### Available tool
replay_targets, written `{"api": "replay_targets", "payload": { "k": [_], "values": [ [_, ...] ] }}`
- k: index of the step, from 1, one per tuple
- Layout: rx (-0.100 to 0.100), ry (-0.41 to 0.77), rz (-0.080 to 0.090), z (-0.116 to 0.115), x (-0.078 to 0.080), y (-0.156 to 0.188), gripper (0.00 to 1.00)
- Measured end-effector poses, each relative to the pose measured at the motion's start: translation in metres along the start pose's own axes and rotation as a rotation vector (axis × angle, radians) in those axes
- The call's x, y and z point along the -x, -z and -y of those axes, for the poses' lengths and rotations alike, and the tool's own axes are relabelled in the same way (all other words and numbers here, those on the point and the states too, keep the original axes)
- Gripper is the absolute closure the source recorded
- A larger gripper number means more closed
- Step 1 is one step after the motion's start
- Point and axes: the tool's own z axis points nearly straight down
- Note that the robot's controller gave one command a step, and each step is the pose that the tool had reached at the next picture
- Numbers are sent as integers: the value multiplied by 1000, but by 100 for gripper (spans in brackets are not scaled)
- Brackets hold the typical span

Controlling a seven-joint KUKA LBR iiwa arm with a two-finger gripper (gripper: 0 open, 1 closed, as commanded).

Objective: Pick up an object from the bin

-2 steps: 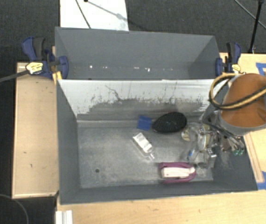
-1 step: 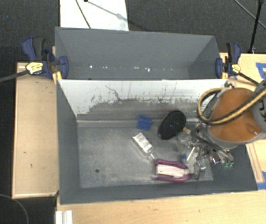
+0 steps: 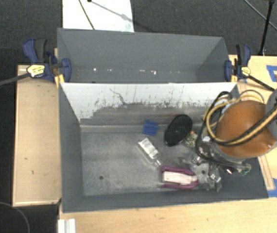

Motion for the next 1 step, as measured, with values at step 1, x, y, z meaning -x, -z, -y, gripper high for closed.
{"api": "replay_targets", "payload": {
  "k": [1],
  "values": [
    [4, -22, -5, -21, 14, 25, 0]
  ]
}}
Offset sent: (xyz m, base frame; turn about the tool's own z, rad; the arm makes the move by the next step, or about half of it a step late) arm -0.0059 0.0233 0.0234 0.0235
